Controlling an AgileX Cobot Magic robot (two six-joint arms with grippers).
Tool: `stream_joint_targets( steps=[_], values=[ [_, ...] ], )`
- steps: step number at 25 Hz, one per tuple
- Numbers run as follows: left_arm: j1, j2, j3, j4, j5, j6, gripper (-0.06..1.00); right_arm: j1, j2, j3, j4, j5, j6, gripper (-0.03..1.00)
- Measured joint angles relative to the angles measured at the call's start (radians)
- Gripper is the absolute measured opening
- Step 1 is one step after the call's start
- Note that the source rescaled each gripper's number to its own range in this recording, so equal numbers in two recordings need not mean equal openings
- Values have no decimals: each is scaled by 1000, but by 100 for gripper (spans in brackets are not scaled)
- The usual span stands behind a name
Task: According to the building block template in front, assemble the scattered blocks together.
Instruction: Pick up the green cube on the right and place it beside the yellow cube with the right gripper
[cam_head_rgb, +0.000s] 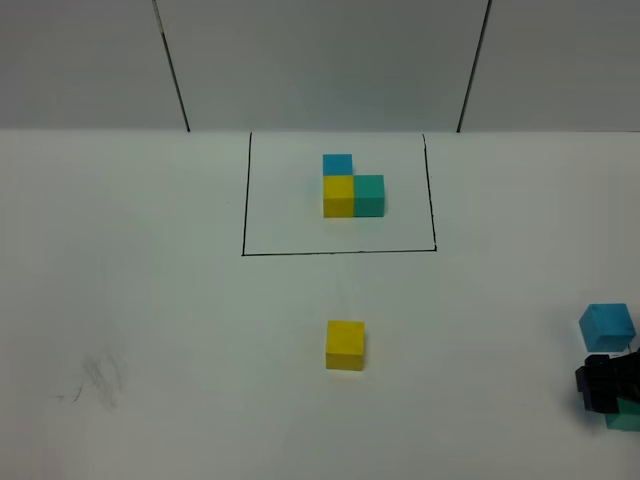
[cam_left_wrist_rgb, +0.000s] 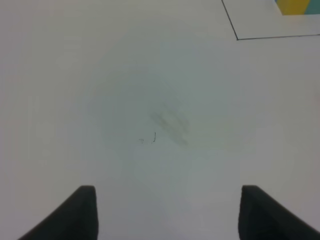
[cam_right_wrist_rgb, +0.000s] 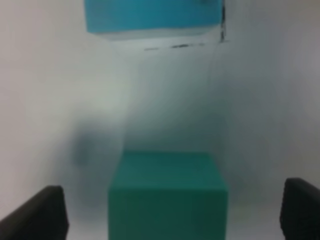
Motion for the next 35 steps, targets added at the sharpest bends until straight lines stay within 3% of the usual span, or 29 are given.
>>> stream_joint_targets(
  steps=[6, 8, 11, 14, 15, 25, 29, 35],
  values=[
    [0, 0, 0, 0, 0, 0, 38, 0, 26, 0, 1, -1, 0, 73],
    [0, 0, 0, 0, 0, 0, 38, 0, 27, 0, 1, -3, 0, 67],
    [0, 0, 0, 0, 0, 0, 38, 0, 28, 0, 1, -3, 0, 44],
    [0, 0, 0, 0, 0, 0, 38, 0, 29, 0, 1, -3, 0, 3],
    [0, 0, 0, 0, 0, 0, 38, 0, 29, -1, 3, -2, 0, 0],
    [0, 0, 0, 0, 0, 0, 38, 27, -21, -1, 45, 15, -75, 0],
    [0, 0, 0, 0, 0, 0, 38, 86, -73, -14, 76, 52, -190, 0],
    [0, 0, 0, 0, 0, 0, 38, 224, -88, -125, 108, 187, -396, 0]
  ],
)
